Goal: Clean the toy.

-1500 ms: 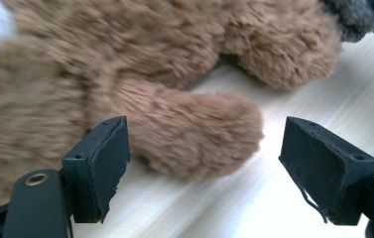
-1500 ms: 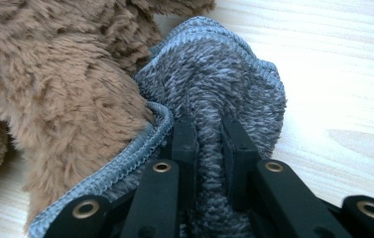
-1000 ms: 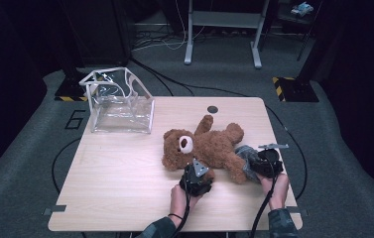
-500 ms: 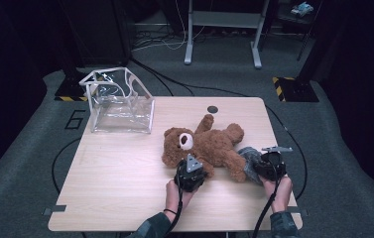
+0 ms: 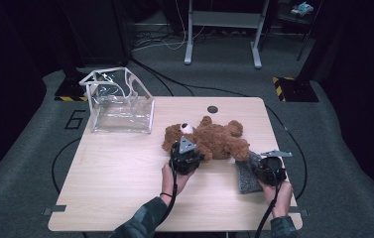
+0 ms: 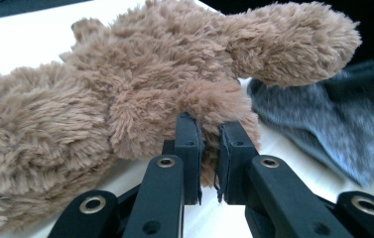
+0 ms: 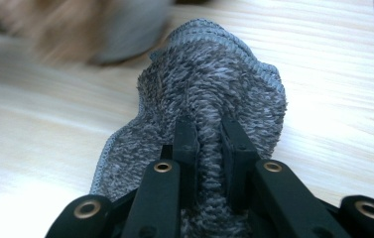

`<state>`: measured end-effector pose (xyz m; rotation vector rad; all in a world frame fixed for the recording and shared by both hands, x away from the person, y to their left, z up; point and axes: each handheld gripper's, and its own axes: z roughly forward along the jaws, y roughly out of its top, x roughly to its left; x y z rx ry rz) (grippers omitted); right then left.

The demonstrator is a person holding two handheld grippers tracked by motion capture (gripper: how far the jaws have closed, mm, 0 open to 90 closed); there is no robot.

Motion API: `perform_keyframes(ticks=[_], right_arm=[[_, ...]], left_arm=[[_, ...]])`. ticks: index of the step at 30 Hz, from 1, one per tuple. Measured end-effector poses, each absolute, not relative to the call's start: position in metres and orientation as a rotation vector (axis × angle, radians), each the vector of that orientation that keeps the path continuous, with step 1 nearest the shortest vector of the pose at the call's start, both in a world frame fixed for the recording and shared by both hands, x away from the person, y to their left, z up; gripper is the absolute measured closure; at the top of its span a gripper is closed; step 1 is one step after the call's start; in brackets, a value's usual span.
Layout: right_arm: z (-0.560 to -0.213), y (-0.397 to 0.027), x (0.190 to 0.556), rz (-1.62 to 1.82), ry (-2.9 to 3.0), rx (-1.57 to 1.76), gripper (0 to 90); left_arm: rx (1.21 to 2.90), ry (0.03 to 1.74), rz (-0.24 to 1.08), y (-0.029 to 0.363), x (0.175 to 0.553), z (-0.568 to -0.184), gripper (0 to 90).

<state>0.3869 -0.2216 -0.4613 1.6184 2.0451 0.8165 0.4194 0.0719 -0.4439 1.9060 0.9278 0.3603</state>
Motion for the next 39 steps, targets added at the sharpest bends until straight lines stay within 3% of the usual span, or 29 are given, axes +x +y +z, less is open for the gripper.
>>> perform_keyframes(ticks=[12, 19, 27, 39], right_arm=[[-0.419, -0.167, 0.372, 0.967, 2.09, 1.329, 80.0], [-0.39, -0.131, 0.406, 1.052, 2.068, 1.171, 80.1], [-0.4, -0.097, 0.449, 1.086, 2.109, 1.112, 80.4], [-0.419, -0.121, 0.47, 0.92, 2.047, 1.312, 80.6]], left_arm=[[1.894, 0.967, 0.288, 0.081, 0.454, -0.421, 81.7], [1.905, 0.973, 0.262, 0.082, 0.465, -0.413, 81.8], [1.938, 0.979, 0.272, 0.084, 0.475, -0.409, 82.2], [1.919, 0.988, 0.253, 0.093, 0.478, -0.41, 82.2]])
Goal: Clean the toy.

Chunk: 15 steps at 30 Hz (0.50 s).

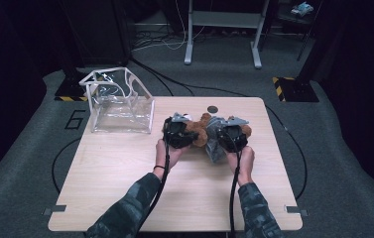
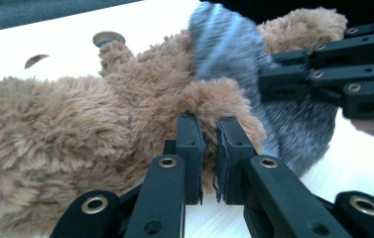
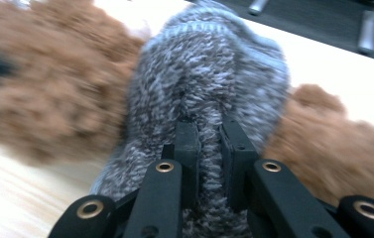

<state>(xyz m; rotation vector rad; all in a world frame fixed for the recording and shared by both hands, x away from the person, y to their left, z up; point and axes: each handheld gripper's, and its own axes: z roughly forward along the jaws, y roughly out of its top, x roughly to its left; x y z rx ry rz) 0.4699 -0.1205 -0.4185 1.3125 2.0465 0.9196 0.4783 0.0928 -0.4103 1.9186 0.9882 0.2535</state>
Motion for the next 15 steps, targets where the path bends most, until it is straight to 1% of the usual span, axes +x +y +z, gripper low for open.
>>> perform_keyframes(ticks=[5, 9, 15], right_arm=[[-0.421, -0.134, 0.47, 0.864, 2.005, 1.373, 80.5], [-0.417, -0.141, 0.467, 0.815, 1.938, 1.383, 80.6], [-0.409, -0.168, 0.468, 0.793, 1.87, 1.436, 80.6]], left_arm=[[1.916, 0.994, 0.247, 0.095, 0.48, -0.412, 82.1], [1.934, 0.985, 0.25, 0.098, 0.481, -0.411, 82.3], [1.929, 0.983, 0.243, 0.098, 0.481, -0.411, 82.3]])
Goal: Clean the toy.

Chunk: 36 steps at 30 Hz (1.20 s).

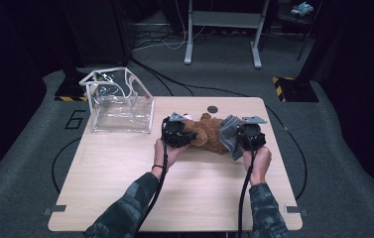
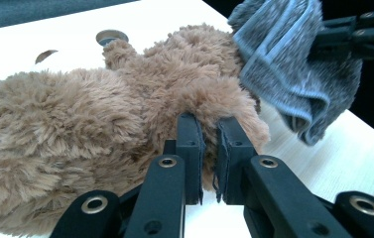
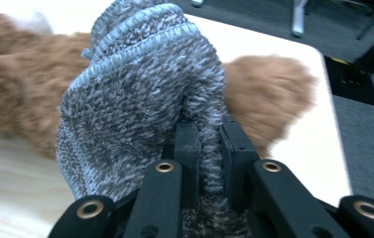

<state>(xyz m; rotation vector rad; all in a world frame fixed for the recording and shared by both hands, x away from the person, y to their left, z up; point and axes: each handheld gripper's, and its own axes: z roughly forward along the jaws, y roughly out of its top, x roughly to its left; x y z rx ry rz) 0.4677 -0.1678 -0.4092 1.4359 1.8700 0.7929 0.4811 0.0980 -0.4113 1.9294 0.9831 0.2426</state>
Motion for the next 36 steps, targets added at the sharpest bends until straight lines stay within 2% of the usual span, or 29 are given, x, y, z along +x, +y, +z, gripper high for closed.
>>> perform_keyframes(ticks=[6, 10, 17, 20, 24, 28, 36], right_arm=[[-0.404, -0.188, 0.464, 0.759, 1.779, 1.485, 80.6], [-0.398, -0.187, 0.456, 0.856, 1.811, 1.475, 80.6], [-0.393, -0.147, 0.446, 1.013, 1.988, 1.333, 80.6], [-0.4, -0.112, 0.45, 1.089, 2.121, 1.234, 80.6], [-0.405, -0.098, 0.454, 1.051, 2.145, 1.197, 80.8], [-0.41, -0.101, 0.463, 0.965, 2.112, 1.254, 81.1], [-0.414, -0.15, 0.47, 0.82, 1.953, 1.381, 81.5]], left_arm=[[1.928, 0.983, 0.236, 0.097, 0.481, -0.411, 82.3], [1.92, 0.986, 0.233, 0.096, 0.482, -0.41, 82.3], [1.92, 0.985, 0.225, 0.092, 0.482, -0.409, 82.2], [1.93, 0.98, 0.223, 0.09, 0.481, -0.41, 82.2], [1.935, 0.978, 0.222, 0.089, 0.481, -0.411, 82.2], [1.934, 0.972, 0.223, 0.09, 0.481, -0.41, 82.2], [1.928, 0.968, 0.22, 0.09, 0.481, -0.409, 82.3]])
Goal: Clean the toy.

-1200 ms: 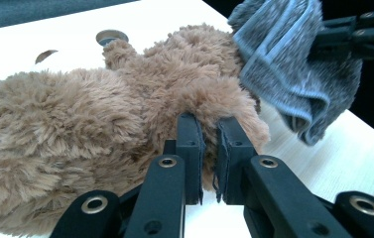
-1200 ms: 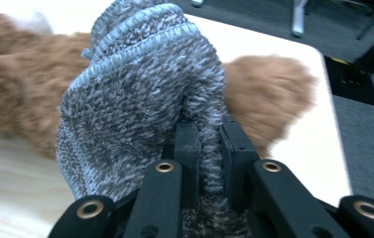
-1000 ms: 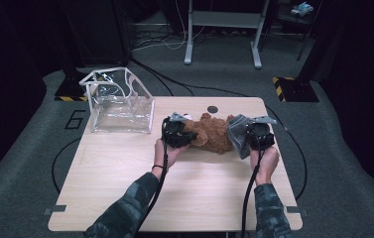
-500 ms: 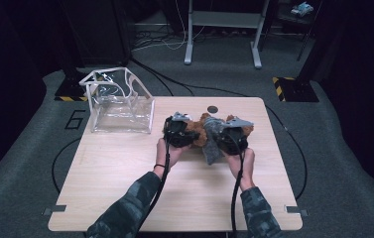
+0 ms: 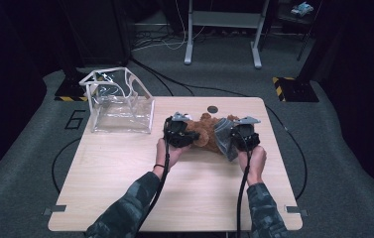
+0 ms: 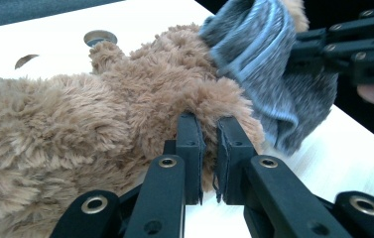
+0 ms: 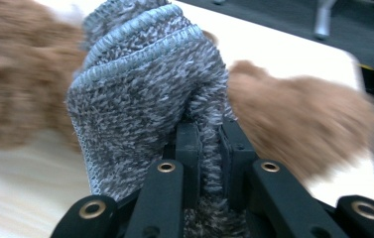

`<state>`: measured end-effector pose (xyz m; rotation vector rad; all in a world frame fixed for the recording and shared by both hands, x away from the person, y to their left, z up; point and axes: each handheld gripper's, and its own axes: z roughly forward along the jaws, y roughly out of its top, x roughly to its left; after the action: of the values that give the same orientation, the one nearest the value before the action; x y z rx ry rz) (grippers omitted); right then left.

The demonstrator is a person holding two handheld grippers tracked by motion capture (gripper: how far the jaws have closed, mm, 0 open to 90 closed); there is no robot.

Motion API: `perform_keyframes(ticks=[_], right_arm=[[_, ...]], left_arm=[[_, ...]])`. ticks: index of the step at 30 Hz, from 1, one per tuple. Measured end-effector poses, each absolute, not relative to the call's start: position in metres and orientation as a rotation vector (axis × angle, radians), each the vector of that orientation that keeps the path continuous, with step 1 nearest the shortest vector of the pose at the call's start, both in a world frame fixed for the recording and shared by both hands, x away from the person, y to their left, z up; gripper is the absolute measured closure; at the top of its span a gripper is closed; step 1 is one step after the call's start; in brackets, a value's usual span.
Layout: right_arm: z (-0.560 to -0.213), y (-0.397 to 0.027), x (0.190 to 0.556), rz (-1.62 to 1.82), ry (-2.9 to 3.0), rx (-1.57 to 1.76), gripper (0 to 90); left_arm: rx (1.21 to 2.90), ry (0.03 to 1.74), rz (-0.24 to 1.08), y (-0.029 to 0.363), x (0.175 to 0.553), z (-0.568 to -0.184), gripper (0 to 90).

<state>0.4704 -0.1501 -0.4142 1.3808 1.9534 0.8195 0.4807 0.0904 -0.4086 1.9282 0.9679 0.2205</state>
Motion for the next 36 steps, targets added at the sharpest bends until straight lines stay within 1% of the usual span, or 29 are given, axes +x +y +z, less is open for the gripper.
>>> perform_keyframes(ticks=[1, 6, 14, 18, 23, 26, 27, 28, 29, 30, 33, 34, 36], right_arm=[[-0.414, -0.15, 0.47, 0.82, 1.953, 1.381, 81.5], [-0.411, -0.177, 0.47, 0.748, 1.875, 1.434, 81.5], [-0.405, -0.196, 0.466, 0.719, 1.797, 1.467, 81.5], [-0.394, -0.19, 0.453, 0.797, 1.796, 1.438, 81.4], [-0.397, -0.171, 0.446, 0.886, 1.899, 1.374, 81.2], [-0.406, -0.157, 0.448, 0.902, 1.96, 1.346, 81.1], [-0.41, -0.154, 0.451, 0.895, 1.973, 1.339, 81.0], [-0.413, -0.15, 0.453, 0.888, 1.983, 1.342, 81.0], [-0.417, -0.148, 0.457, 0.878, 1.986, 1.355, 81.0], [-0.423, -0.147, 0.462, 0.859, 1.981, 1.369, 81.0], [-0.427, -0.15, 0.466, 0.849, 1.973, 1.388, 81.1], [-0.429, -0.155, 0.467, 0.835, 1.949, 1.409, 81.1], [-0.428, -0.161, 0.466, 0.84, 1.934, 1.422, 81.1]], left_arm=[[1.928, 0.968, 0.22, 0.09, 0.481, -0.409, 82.2], [1.928, 0.96, 0.203, 0.088, 0.479, -0.406, 82.3], [1.925, 0.956, 0.189, 0.083, 0.477, -0.403, 82.3], [1.923, 0.955, 0.195, 0.082, 0.477, -0.4, 82.5], [1.929, 0.958, 0.196, 0.082, 0.48, -0.403, 81.8], [1.922, 0.979, 0.194, 0.085, 0.483, -0.405, 75.3], [1.915, 0.987, 0.194, 0.086, 0.484, -0.405, 68.4], [1.913, 0.992, 0.191, 0.089, 0.485, -0.405, 63.8], [1.906, 0.994, 0.19, 0.09, 0.485, -0.405, 61.0], [1.909, 0.996, 0.201, 0.096, 0.485, -0.404, 53.6], [1.89, 1.006, 0.205, 0.103, 0.484, -0.403, 48.7], [1.888, 1.019, 0.227, 0.11, 0.484, -0.403, 46.8], [1.886, 1.035, 0.242, 0.117, 0.485, -0.404, 45.9]])
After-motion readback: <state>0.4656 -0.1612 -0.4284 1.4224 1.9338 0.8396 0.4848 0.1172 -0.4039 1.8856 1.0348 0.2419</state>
